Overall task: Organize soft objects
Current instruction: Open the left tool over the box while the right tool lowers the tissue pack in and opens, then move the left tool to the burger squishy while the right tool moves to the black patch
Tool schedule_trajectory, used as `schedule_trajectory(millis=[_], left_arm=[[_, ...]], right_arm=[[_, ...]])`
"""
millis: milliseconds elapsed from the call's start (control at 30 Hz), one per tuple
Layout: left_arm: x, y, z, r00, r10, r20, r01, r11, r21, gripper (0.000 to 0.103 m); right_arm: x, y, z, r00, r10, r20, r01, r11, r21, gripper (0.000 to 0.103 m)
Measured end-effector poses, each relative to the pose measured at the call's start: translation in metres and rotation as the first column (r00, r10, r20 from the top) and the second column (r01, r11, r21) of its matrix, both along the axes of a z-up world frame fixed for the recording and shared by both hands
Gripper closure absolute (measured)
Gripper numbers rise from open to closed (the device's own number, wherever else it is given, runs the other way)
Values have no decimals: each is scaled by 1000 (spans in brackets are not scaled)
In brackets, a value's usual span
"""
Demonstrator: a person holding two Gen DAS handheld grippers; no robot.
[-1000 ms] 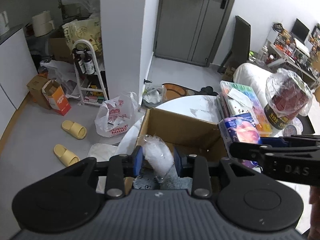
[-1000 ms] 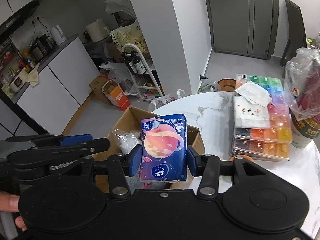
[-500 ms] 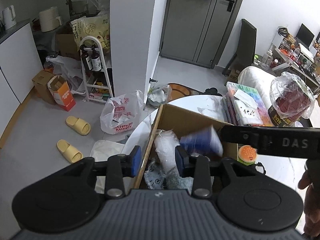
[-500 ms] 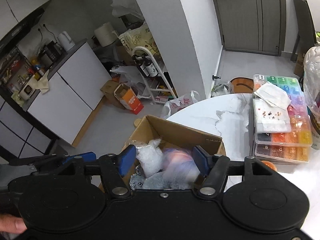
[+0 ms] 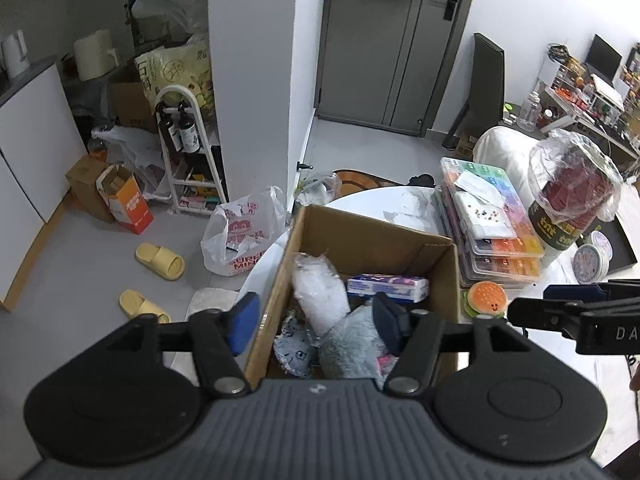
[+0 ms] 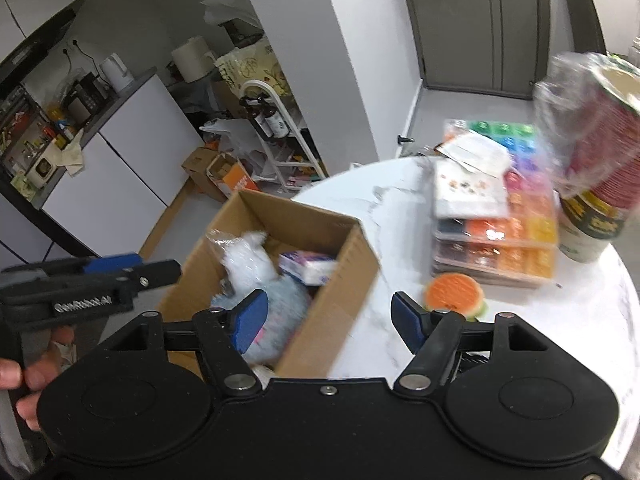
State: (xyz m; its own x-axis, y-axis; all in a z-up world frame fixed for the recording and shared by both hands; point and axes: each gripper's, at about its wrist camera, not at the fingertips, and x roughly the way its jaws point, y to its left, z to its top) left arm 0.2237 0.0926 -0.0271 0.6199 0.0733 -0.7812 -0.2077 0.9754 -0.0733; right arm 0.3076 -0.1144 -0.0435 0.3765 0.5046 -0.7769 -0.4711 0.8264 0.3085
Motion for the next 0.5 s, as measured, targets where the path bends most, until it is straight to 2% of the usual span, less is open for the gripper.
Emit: schedule_trajectory(millis=[267, 500], left_arm=[[-4, -30, 7, 999, -47, 8, 47, 999, 10, 29], [-4, -52, 9, 997, -75, 7, 75, 997, 10, 28]], right_arm=[[-7, -38, -4, 999, -32, 10, 32, 999, -13, 22], [-10, -62, -10, 999, -34, 9, 35, 999, -24, 21]])
